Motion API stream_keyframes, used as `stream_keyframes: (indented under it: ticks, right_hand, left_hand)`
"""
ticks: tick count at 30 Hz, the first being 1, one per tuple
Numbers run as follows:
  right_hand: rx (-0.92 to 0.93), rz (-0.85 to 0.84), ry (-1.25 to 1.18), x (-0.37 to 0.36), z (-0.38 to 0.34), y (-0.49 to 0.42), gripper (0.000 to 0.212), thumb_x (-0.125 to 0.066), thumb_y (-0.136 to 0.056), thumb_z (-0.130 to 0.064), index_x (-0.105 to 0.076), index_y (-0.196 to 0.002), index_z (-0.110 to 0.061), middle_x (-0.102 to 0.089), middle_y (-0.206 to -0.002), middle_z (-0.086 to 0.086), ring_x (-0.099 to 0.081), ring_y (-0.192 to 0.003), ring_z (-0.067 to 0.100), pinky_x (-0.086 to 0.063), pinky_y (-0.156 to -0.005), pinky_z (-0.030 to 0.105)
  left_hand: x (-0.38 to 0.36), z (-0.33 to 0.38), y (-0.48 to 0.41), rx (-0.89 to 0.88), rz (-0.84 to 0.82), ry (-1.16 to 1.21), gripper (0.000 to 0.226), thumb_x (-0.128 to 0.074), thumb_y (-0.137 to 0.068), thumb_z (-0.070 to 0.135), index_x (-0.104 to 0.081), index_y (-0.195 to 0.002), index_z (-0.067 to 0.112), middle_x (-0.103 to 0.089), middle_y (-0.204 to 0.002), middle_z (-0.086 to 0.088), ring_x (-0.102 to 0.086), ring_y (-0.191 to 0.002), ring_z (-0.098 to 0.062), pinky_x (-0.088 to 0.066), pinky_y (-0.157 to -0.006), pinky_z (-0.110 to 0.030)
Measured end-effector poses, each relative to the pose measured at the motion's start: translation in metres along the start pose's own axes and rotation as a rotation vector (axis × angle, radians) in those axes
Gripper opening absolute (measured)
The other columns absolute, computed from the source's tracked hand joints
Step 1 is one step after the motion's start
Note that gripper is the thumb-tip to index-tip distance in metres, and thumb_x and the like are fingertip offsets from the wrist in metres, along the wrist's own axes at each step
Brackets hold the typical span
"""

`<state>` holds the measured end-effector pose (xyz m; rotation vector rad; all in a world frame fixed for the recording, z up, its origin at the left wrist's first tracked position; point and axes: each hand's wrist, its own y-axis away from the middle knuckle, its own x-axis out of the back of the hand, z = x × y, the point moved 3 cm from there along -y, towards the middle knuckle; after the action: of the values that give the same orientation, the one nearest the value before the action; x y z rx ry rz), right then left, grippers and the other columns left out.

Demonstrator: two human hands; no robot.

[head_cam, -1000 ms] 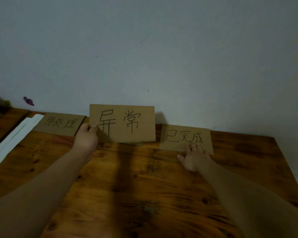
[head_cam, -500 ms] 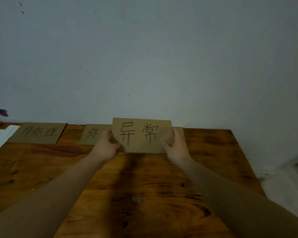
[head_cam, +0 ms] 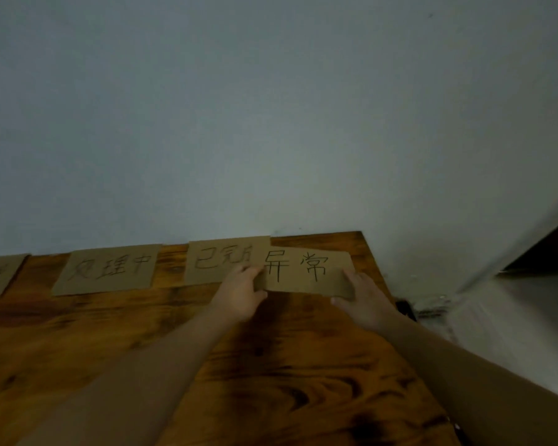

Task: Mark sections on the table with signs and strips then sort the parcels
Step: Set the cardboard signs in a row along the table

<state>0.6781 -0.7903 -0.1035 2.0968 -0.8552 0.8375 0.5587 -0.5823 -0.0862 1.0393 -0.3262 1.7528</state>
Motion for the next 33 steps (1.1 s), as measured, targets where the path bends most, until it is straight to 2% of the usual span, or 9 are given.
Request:
stream_keyframes:
  ticks: [4,7,11,13,17,20,25,29,33]
  right_hand:
    - [-0.016,-0.088,0.087,0.012,0.069,-0.026,0.081,-0.052,-0.093,-0.051,-0.008,-0.153,-0.019,-0.012,-0.158,0.005,-0.017,-0.143,0.028,-0.019,-0.117,0.041]
    - [-0.015,-0.074,0.12,0.014,0.105,-0.046,0.073,-0.048,-0.096,-0.047,-0.011,-0.153,-0.02,-0.013,-0.158,0.006,-0.015,-0.144,0.03,-0.018,-0.118,0.042]
    - [-0.038,-0.097,0.214,0.008,0.134,-0.063,0.066,-0.04,-0.098,-0.047,-0.01,-0.153,-0.026,-0.005,-0.16,0.01,-0.005,-0.146,0.031,-0.015,-0.119,0.045]
    - [0.038,-0.059,0.37,0.008,0.135,-0.068,0.062,-0.036,-0.099,-0.048,-0.011,-0.152,-0.028,-0.005,-0.159,0.01,-0.002,-0.146,0.031,-0.014,-0.119,0.044]
    - [0.268,-0.046,0.548,0.008,0.12,-0.073,0.048,-0.03,-0.102,-0.038,-0.026,-0.148,-0.024,-0.026,-0.147,0.006,-0.018,-0.139,0.026,-0.02,-0.114,0.039]
    - [0.211,-0.084,0.561,0.009,0.115,-0.089,0.056,-0.022,-0.102,-0.045,-0.012,-0.153,-0.023,-0.01,-0.159,0.003,-0.006,-0.146,0.024,-0.009,-0.118,0.041]
    - [0.094,-0.115,0.534,0.013,0.106,-0.128,0.068,-0.017,-0.098,-0.057,0.004,-0.154,-0.024,0.011,-0.161,0.001,0.014,-0.147,0.026,0.001,-0.118,0.048]
    - [0.045,-0.143,0.539,0.017,0.096,-0.14,0.072,-0.02,-0.097,-0.059,0.006,-0.154,-0.022,0.016,-0.16,0.004,0.016,-0.146,0.027,0.002,-0.117,0.05]
    - [0.076,-0.118,0.559,0.025,0.069,-0.128,0.074,-0.02,-0.096,-0.06,0.002,-0.154,-0.02,0.015,-0.16,0.008,0.016,-0.146,0.027,0.002,-0.119,0.049]
  left_hand:
    - [-0.058,0.029,-0.03,-0.007,-0.057,-0.089,0.057,-0.052,-0.095,0.024,-0.029,-0.148,0.02,-0.024,-0.155,0.001,-0.024,-0.142,-0.021,-0.018,-0.117,-0.034]
    - [-0.095,0.036,-0.046,0.024,-0.133,-0.167,0.055,-0.046,-0.098,0.024,-0.024,-0.15,0.023,-0.016,-0.158,-0.001,-0.019,-0.144,-0.022,-0.015,-0.117,-0.032]
    - [-0.129,0.034,-0.064,0.073,-0.233,-0.351,0.063,-0.043,-0.098,0.037,-0.011,-0.152,0.029,0.003,-0.16,-0.004,0.002,-0.147,-0.024,-0.008,-0.12,-0.042]
    - [-0.133,0.036,-0.068,0.042,-0.217,-0.448,0.067,-0.042,-0.096,0.044,-0.008,-0.152,0.029,0.012,-0.159,-0.002,0.012,-0.146,-0.024,-0.003,-0.118,-0.046]
    - [-0.137,0.04,-0.072,-0.062,-0.242,-0.541,0.066,-0.036,-0.096,0.051,-0.007,-0.151,0.028,0.008,-0.16,0.001,0.012,-0.146,-0.018,0.001,-0.119,-0.045]
    - [-0.137,0.039,-0.088,-0.026,-0.295,-0.576,0.071,-0.029,-0.095,0.058,0.005,-0.151,0.029,0.018,-0.158,0.001,0.017,-0.145,-0.018,0.004,-0.118,-0.049]
    - [-0.133,0.045,-0.126,0.012,-0.289,-0.572,0.072,-0.027,-0.095,0.06,0.008,-0.151,0.03,0.02,-0.157,0.001,0.018,-0.145,-0.021,0.007,-0.116,-0.053]
    - [-0.122,0.047,-0.145,0.06,-0.281,-0.509,0.072,-0.028,-0.094,0.061,0.004,-0.151,0.032,0.018,-0.158,0.001,0.018,-0.145,-0.022,0.005,-0.116,-0.054]
    - [-0.091,0.041,-0.127,0.087,-0.247,-0.427,0.07,-0.029,-0.095,0.059,0.004,-0.151,0.034,0.019,-0.158,-0.001,0.018,-0.145,-0.025,0.004,-0.116,-0.054]
